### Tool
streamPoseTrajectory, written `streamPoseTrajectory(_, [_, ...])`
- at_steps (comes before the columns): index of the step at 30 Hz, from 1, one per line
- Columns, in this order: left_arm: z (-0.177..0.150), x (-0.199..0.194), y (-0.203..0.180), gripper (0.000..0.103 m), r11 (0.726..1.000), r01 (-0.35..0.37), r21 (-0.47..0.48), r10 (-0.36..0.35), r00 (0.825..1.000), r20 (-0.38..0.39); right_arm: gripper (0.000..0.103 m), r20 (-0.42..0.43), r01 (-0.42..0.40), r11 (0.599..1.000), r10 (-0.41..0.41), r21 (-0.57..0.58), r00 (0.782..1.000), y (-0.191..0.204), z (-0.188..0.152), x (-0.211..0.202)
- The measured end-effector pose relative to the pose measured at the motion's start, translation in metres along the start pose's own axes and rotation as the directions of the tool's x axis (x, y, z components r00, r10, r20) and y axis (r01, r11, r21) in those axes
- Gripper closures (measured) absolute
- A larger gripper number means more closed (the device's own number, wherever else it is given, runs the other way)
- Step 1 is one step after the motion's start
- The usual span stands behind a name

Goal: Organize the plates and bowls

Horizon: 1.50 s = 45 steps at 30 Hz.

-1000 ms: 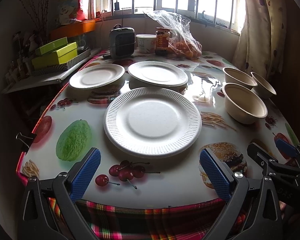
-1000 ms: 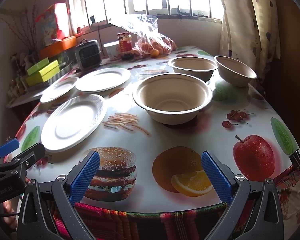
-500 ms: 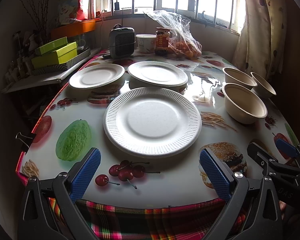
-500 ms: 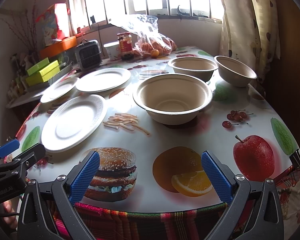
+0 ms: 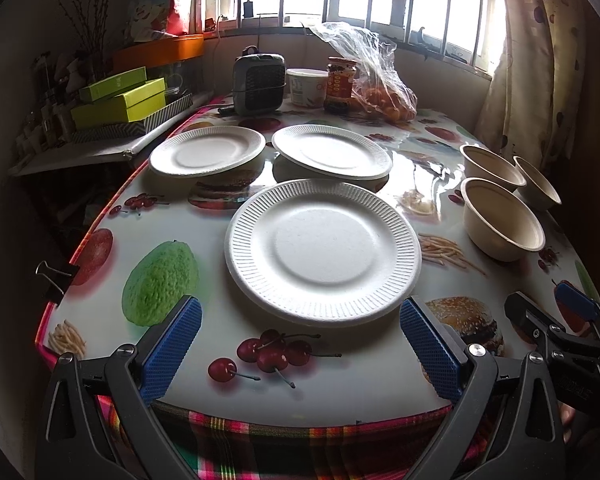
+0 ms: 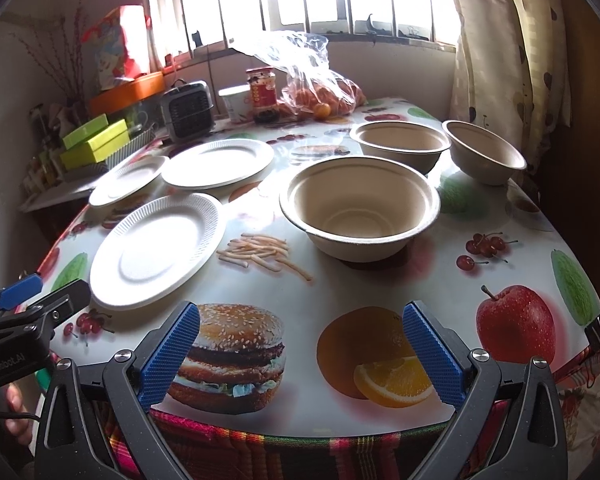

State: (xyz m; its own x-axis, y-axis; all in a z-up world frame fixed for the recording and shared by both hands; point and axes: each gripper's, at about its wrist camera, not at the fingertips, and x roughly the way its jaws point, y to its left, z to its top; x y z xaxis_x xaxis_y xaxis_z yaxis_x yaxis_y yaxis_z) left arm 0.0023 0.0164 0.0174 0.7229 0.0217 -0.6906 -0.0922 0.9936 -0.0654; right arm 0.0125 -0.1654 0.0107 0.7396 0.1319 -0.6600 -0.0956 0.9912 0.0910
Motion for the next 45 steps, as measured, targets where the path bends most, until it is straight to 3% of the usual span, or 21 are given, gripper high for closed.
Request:
streamPoseTrajectory(9, [0.018, 0.014, 0.035, 0.003, 0.997, -0.024, -0.069, 0.022, 0.999, -0.029, 0.0, -0.003, -0.094, 0.994, 0.094, -0.051, 0.996, 0.019, 0.023, 0.02])
streamPoseTrajectory(17, [0.035, 0.034, 0.056, 0.012, 0.995, -0.023, -0.093, 0.017, 0.998, -0.067, 0.001, -0.037, -0.148, 0.985, 0.145, -0.085, 0.989, 0.04, 0.039, 0.044])
streamPoseTrajectory(24, [0.053, 0.047, 0.066, 0.013, 0.995, -0.022, -0.094, 0.014, 0.997, -0.08, 0.001, -0.043, -0.16, 0.981, 0.157, -0.105, 0.987, 0.053, 0.062, 0.057])
streamPoseTrajectory(34, [0.108, 0.076, 0.068, 0.017, 0.997, 0.015, -0.076, -0.02, 0.997, -0.076, 0.004, -0.021, -0.141, 0.985, 0.14, -0.101, 0.99, 0.054, 0.123, 0.085])
streamPoseTrajectory(37, [0.125, 0.091, 0.065, 0.018, 0.997, 0.032, -0.075, -0.038, 0.996, -0.084, 0.01, -0.034, -0.118, 0.989, 0.115, -0.09, 0.993, 0.053, 0.14, 0.103])
streamPoseTrajectory(45, [0.158, 0.127, 0.054, 0.019, 0.997, 0.052, -0.054, -0.058, 0.992, -0.116, 0.01, -0.076, -0.11, 0.993, 0.107, -0.037, 0.991, 0.04, 0.173, 0.138])
